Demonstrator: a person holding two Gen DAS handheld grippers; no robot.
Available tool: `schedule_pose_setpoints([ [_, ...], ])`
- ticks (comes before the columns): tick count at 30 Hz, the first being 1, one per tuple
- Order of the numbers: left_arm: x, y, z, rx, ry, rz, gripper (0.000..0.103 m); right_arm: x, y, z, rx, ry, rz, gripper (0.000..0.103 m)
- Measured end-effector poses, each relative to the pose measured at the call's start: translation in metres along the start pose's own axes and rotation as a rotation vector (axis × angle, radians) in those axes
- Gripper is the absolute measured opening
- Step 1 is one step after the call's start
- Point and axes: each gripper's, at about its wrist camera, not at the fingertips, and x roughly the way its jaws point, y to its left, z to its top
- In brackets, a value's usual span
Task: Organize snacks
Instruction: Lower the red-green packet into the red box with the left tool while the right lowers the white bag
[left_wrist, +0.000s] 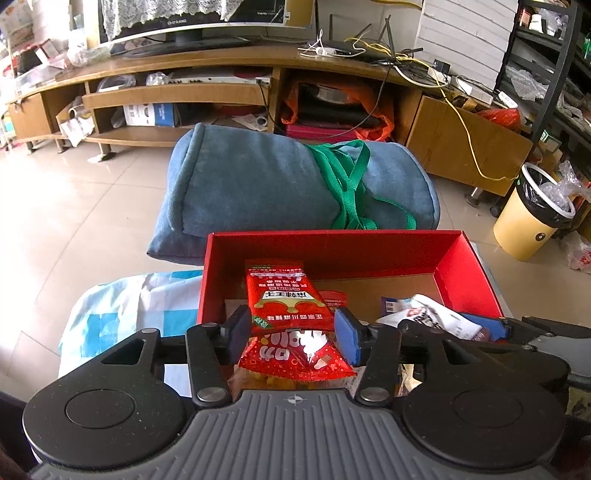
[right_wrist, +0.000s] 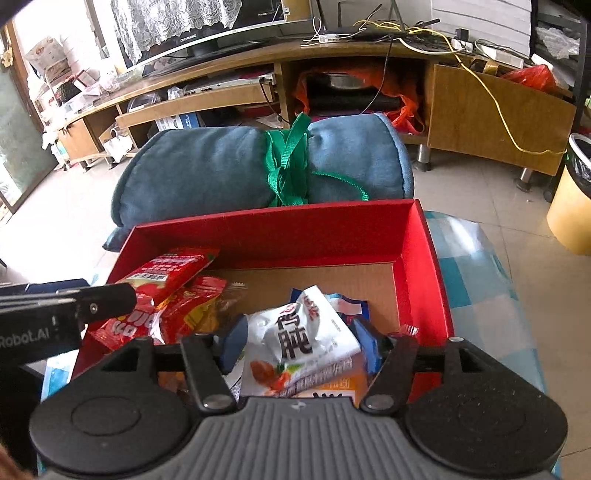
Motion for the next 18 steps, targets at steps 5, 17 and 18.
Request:
schedule_pose_setpoints([
  [5, -0.002, 0.0, 0.0, 0.0, -0.002, -0.007, 0.061, -0.006, 0.0, 0.002, 0.001, -0.02, -0.004, 0.062],
  [17, -0.006, 0.002, -0.001, -0.008, -0.007, -0.013, 0.064, -0.024, 0.002, 0.007, 0.016, -0.068, 0.024, 0.064],
  [18, -0.007, 0.002, -0.002, -0.007, -0.008, -0.014, 0.064, -0.025, 0.002, 0.007, 0.014, -0.068, 0.024, 0.064],
])
